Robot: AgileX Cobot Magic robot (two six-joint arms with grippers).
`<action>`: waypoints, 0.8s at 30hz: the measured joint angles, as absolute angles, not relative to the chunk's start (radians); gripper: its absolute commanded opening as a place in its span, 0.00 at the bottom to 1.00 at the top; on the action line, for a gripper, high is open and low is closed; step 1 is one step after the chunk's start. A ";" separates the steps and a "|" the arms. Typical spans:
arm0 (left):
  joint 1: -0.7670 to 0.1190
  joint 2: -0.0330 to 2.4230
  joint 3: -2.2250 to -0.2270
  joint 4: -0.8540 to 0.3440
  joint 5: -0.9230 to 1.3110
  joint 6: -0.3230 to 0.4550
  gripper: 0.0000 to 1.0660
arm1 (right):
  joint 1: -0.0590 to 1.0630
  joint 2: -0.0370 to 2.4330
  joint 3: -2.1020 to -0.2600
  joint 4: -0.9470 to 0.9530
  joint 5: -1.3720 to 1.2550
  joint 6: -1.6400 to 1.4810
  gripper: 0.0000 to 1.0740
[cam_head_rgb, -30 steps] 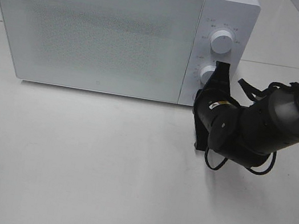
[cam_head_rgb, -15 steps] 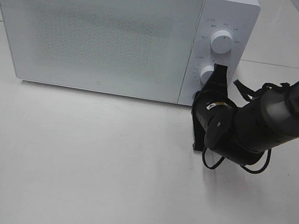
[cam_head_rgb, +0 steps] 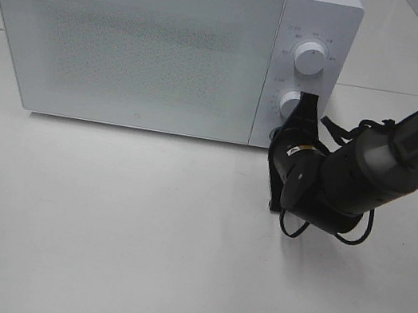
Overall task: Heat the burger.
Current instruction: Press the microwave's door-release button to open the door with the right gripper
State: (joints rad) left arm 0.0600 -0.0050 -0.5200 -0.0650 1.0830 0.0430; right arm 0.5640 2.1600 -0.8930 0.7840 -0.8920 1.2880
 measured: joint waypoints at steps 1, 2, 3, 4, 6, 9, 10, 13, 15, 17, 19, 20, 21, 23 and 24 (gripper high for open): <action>0.060 -0.005 -0.520 -0.065 1.083 0.043 0.92 | 0.567 2.162 -0.904 0.795 -0.892 1.288 0.00; 0.060 -0.005 -0.520 -0.065 1.083 0.043 0.92 | 0.569 2.164 -0.912 0.804 -0.892 1.289 0.00; 0.060 -0.005 -0.520 -0.065 1.083 0.043 0.92 | 0.569 2.164 -0.912 0.804 -0.892 1.289 0.00; 0.060 -0.005 -0.520 -0.065 1.083 0.043 0.92 | 0.572 2.164 -0.916 0.809 -0.893 1.290 0.00; 0.060 -0.005 -0.520 -0.065 1.083 0.043 0.92 | 0.574 2.167 -0.921 0.810 -0.900 1.291 0.00; 0.060 -0.005 -0.520 -0.065 1.083 0.043 0.92 | 0.577 2.173 -0.929 0.809 -0.916 1.291 0.00; 0.060 -0.005 -0.520 -0.065 1.083 0.043 0.92 | 0.581 2.176 -0.931 0.810 -0.923 1.291 0.00; 0.060 -0.005 -0.520 -0.065 1.083 0.043 0.92 | 0.582 2.177 -0.931 0.810 -0.933 1.292 0.00; 0.060 -0.005 -0.520 -0.065 1.083 0.043 0.92 | 0.582 2.177 -0.931 0.810 -0.936 1.292 0.00; 0.060 -0.005 -0.520 -0.065 1.083 0.043 0.92 | 0.582 2.177 -0.931 0.813 -0.935 1.293 0.00; 0.060 -0.005 -0.520 -0.065 1.083 0.043 0.92 | 0.584 2.186 -0.932 0.812 -0.946 1.307 0.00; 0.060 -0.005 -0.520 -0.065 1.083 0.043 0.92 | 0.584 2.186 -0.932 0.812 -0.946 1.307 0.00; 0.060 -0.005 -0.520 -0.065 1.083 0.043 0.92 | 0.585 2.201 -0.944 0.821 -0.967 1.328 0.00; 0.060 -0.005 -0.520 -0.065 1.083 0.043 0.92 | 0.586 2.205 -0.946 0.823 -0.970 1.331 0.00; 0.060 -0.005 -0.520 -0.065 1.083 0.043 0.92 | 0.590 2.211 -0.952 0.833 -0.977 1.338 0.00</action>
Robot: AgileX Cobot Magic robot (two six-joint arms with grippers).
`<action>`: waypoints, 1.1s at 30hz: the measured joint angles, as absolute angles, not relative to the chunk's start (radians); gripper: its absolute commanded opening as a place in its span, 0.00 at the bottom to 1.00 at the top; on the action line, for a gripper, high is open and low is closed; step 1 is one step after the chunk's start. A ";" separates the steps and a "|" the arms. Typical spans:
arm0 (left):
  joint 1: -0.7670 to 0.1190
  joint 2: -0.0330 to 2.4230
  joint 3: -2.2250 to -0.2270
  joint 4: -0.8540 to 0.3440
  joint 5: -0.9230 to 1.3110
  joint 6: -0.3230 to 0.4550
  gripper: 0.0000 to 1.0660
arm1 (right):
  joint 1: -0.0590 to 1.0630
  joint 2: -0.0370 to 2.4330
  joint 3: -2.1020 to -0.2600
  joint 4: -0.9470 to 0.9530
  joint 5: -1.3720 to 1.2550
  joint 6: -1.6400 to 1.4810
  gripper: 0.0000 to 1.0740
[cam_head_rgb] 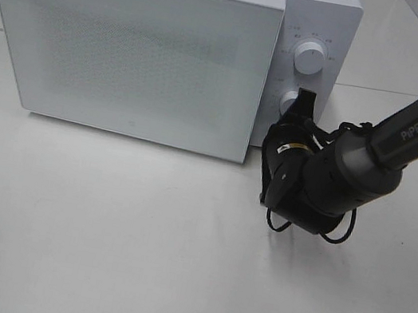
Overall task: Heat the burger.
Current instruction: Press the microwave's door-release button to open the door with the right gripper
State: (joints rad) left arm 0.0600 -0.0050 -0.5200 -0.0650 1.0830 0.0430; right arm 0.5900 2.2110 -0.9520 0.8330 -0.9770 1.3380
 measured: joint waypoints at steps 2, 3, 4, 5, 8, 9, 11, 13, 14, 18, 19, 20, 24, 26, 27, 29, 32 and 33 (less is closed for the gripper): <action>0.060 -0.005 -0.520 -0.065 1.083 0.043 0.92 | 0.592 2.212 -0.954 0.839 -0.980 1.339 0.00; 0.060 -0.005 -0.520 -0.065 1.083 0.043 0.92 | 0.593 2.212 -0.956 0.846 -0.981 1.343 0.00; 0.060 -0.005 -0.520 -0.065 1.083 0.043 0.92 | 0.593 2.212 -0.956 0.846 -0.981 1.343 0.00; 0.060 -0.005 -0.520 -0.065 1.083 0.043 0.92 | 0.594 2.212 -0.957 0.846 -0.981 1.343 0.00; 0.060 -0.005 -0.520 -0.065 1.083 0.043 0.92 | 0.595 2.212 -0.957 0.847 -0.981 1.340 0.00; 0.060 -0.005 -0.520 -0.065 1.083 0.043 0.92 | 0.595 2.212 -0.957 0.848 -0.981 1.338 0.00; 0.060 -0.005 -0.520 -0.065 1.083 0.043 0.92 | 0.595 2.212 -0.957 0.848 -0.981 1.338 0.00; 0.060 -0.005 -0.520 -0.065 1.083 0.043 0.92 | 0.595 2.211 -0.957 0.849 -0.978 1.334 0.00; 0.060 -0.005 -0.520 -0.065 1.083 0.043 0.92 | 0.595 2.208 -0.957 0.850 -0.968 1.323 0.00; 0.060 -0.005 -0.520 -0.065 1.083 0.043 0.92 | 0.592 2.200 -0.952 0.843 -0.951 1.296 0.00; 0.060 -0.005 -0.520 -0.065 1.083 0.043 0.92 | 0.590 2.191 -0.948 0.836 -0.940 1.275 0.00; 0.060 -0.005 -0.520 -0.065 1.083 0.043 0.92 | 0.586 2.187 -0.945 0.830 -0.931 1.264 0.00; 0.060 -0.005 -0.520 -0.065 1.083 0.043 0.92 | 0.576 2.168 -0.933 0.808 -0.911 1.230 0.00; 0.060 -0.005 -0.520 -0.065 1.083 0.043 0.92 | 0.568 2.147 -0.918 0.788 -0.882 1.213 0.00; 0.060 -0.005 -0.520 -0.065 1.083 0.043 0.92 | 0.568 2.147 -0.918 0.788 -0.882 1.213 0.00; 0.060 -0.005 -0.520 -0.065 1.083 0.043 0.92 | 0.562 2.128 -0.908 0.785 -0.856 1.211 0.00; 0.060 -0.005 -0.520 -0.065 1.083 0.043 0.92 | 0.562 2.114 -0.904 0.785 -0.831 1.203 0.00; 0.060 -0.005 -0.520 -0.065 1.083 0.043 0.92 | 0.561 2.100 -0.899 0.786 -0.808 1.181 0.00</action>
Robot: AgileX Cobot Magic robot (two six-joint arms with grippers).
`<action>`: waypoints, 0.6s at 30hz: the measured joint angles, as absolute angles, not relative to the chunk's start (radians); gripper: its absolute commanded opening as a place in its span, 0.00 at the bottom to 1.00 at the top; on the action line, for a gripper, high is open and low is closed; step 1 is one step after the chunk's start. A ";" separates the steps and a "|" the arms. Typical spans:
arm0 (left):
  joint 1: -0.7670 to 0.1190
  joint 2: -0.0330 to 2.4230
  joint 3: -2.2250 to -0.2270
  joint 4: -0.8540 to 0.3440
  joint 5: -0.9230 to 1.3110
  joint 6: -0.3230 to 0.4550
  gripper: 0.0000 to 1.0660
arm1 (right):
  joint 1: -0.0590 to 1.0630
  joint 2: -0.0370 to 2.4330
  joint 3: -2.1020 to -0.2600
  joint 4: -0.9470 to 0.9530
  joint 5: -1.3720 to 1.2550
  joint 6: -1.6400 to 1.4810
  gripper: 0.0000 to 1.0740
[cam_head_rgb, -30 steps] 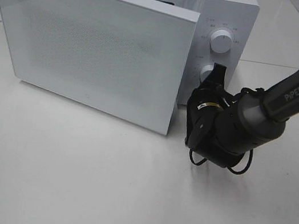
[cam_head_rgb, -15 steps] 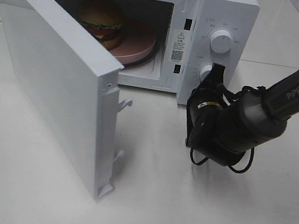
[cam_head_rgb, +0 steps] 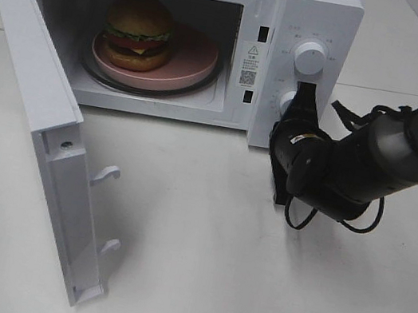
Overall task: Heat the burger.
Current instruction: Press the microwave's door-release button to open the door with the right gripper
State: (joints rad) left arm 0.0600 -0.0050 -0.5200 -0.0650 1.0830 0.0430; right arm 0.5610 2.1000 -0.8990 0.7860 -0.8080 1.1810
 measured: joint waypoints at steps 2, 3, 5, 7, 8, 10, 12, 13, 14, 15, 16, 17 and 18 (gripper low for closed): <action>0.060 -0.005 -0.520 -0.065 1.083 0.043 0.92 | 0.560 2.092 -0.896 0.789 -0.796 1.164 0.00; 0.060 -0.005 -0.520 -0.065 1.083 0.043 0.92 | 0.560 2.078 -0.890 0.795 -0.777 1.131 0.00; 0.060 -0.005 -0.520 -0.065 1.083 0.043 0.92 | 0.560 2.059 -0.882 0.803 -0.760 1.093 0.00; 0.060 -0.005 -0.520 -0.065 1.083 0.043 0.92 | 0.560 2.050 -0.880 0.803 -0.751 1.071 0.00; 0.060 -0.005 -0.520 -0.065 1.083 0.043 0.92 | 0.561 2.030 -0.874 0.803 -0.745 1.027 0.00; 0.060 -0.005 -0.520 -0.065 1.083 0.043 0.92 | 0.561 2.015 -0.870 0.805 -0.742 1.000 0.00; 0.060 -0.005 -0.520 -0.065 1.083 0.043 0.92 | 0.561 1.990 -0.857 0.826 -0.719 0.942 0.00; 0.060 -0.005 -0.520 -0.065 1.083 0.043 0.92 | 0.561 1.969 -0.855 0.849 -0.686 0.865 0.00; 0.060 -0.005 -0.520 -0.065 1.083 0.043 0.92 | 0.561 1.956 -0.853 0.860 -0.667 0.831 0.00; 0.060 -0.005 -0.520 -0.065 1.083 0.043 0.92 | 0.561 1.956 -0.853 0.860 -0.667 0.831 0.00; 0.060 -0.005 -0.520 -0.065 1.083 0.043 0.92 | 0.561 1.934 -0.852 0.880 -0.615 0.742 0.00; 0.060 -0.005 -0.520 -0.065 1.083 0.043 0.92 | 0.561 1.926 -0.850 0.885 -0.590 0.707 0.00; 0.060 -0.005 -0.520 -0.065 1.083 0.043 0.92 | 0.561 1.926 -0.850 0.885 -0.590 0.707 0.00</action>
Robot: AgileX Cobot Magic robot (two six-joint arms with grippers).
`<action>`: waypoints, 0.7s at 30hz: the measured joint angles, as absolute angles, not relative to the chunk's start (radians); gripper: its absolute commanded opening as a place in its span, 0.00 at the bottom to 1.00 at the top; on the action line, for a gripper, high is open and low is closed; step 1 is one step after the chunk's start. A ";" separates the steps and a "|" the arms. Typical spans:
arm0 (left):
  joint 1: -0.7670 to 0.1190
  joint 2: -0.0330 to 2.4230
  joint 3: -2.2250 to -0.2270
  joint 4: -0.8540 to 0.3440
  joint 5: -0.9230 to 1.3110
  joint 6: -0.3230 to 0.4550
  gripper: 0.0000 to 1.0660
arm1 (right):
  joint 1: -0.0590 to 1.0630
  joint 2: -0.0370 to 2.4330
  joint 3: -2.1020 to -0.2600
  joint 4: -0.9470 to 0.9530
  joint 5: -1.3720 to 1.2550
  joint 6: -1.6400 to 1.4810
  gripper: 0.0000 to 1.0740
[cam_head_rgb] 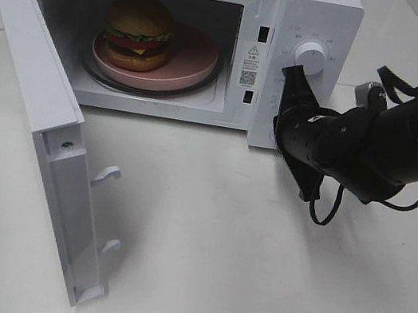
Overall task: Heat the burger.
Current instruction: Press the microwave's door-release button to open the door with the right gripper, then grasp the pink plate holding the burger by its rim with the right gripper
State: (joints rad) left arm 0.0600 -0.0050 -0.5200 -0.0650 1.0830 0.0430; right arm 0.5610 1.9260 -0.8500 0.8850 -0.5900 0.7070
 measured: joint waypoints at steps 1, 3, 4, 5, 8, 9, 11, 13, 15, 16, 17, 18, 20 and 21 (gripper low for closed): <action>0.060 -0.005 -0.520 -0.065 1.083 0.043 0.92 | 0.561 1.906 -0.848 0.899 -0.543 0.621 0.00; 0.060 -0.005 -0.520 -0.065 1.083 0.043 0.92 | 0.561 1.884 -0.848 0.903 -0.492 0.531 0.00; 0.060 -0.005 -0.520 -0.065 1.083 0.043 0.92 | 0.561 1.872 -0.848 0.905 -0.471 0.494 0.00; 0.060 -0.005 -0.520 -0.065 1.083 0.043 0.92 | 0.561 1.872 -0.848 0.905 -0.471 0.494 0.00; 0.060 -0.005 -0.520 -0.065 1.083 0.043 0.92 | 0.561 1.826 -0.848 0.905 -0.365 0.303 0.00; 0.060 -0.005 -0.520 -0.065 1.083 0.043 0.92 | 0.561 1.816 -0.848 0.905 -0.340 0.260 0.00; 0.060 -0.005 -0.520 -0.065 1.083 0.043 0.92 | 0.561 1.790 -0.848 0.905 -0.282 0.153 0.00; 0.060 -0.005 -0.520 -0.065 1.083 0.043 0.92 | 0.561 1.765 -0.848 0.905 -0.213 0.052 0.00; 0.060 -0.005 -0.520 -0.065 1.083 0.043 0.92 | 0.561 1.754 -0.848 0.905 -0.177 0.014 0.00; 0.060 -0.005 -0.520 -0.065 1.083 0.043 0.92 | 0.561 1.729 -0.848 0.904 -0.104 -0.070 0.00; 0.060 -0.005 -0.520 -0.065 1.083 0.043 0.92 | 0.561 1.704 -0.848 0.891 -0.039 -0.133 0.00; 0.060 -0.005 -0.520 -0.065 1.083 0.043 0.92 | 0.561 1.704 -0.848 0.891 -0.039 -0.133 0.00; 0.060 -0.005 -0.520 -0.065 1.083 0.043 0.92 | 0.561 1.668 -0.848 0.834 0.054 -0.196 0.00; 0.060 -0.005 -0.520 -0.065 1.083 0.043 0.92 | 0.561 1.668 -0.848 0.834 0.054 -0.196 0.00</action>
State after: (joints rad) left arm 0.0600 -0.0050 -0.5200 -0.0650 1.0830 0.0430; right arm 0.5610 1.6680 -0.8480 0.8340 0.0540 -0.1960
